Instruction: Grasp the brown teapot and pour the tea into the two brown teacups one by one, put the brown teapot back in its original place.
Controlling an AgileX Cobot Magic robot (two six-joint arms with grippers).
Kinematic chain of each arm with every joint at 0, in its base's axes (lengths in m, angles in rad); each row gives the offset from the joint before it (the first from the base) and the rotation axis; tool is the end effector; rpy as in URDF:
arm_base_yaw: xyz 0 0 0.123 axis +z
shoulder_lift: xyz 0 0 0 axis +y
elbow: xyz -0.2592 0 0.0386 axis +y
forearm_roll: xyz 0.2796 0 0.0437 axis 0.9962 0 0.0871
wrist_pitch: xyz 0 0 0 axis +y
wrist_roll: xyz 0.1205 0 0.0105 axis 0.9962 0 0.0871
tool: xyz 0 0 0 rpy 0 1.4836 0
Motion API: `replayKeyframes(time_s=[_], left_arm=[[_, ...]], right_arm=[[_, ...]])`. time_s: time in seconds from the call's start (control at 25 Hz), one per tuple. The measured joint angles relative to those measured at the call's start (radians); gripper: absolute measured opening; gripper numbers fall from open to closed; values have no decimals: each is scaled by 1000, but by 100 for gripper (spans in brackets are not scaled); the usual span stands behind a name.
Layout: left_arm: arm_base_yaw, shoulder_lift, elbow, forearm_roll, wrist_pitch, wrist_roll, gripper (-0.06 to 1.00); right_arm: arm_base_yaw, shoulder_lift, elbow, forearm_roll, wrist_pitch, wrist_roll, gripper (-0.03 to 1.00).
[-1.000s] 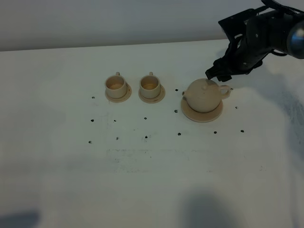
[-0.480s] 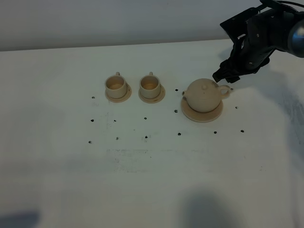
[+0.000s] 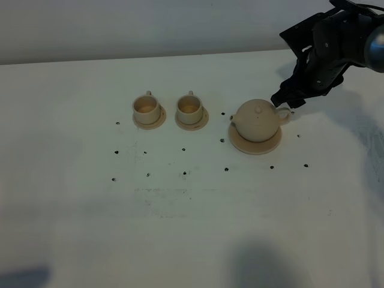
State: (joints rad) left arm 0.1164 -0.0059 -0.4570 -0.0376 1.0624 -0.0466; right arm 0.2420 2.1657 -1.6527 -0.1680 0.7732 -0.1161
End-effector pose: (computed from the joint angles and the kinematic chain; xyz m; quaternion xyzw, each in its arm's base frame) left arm 0.0766 0.0050 0.2648 -0.0699 0.8602 -0.0012 0.5051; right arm 0.4759 0.1029 0.1053 -0.2218 0.9551 -0.0570 0.1881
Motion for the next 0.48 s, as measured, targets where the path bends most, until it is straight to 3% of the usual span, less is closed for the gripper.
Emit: replayKeyframes(time_s=[0.48], left_arm=[[0,0,0,0,0,0,31]], right_arm=[[19,0,0,11,37,-20,55]])
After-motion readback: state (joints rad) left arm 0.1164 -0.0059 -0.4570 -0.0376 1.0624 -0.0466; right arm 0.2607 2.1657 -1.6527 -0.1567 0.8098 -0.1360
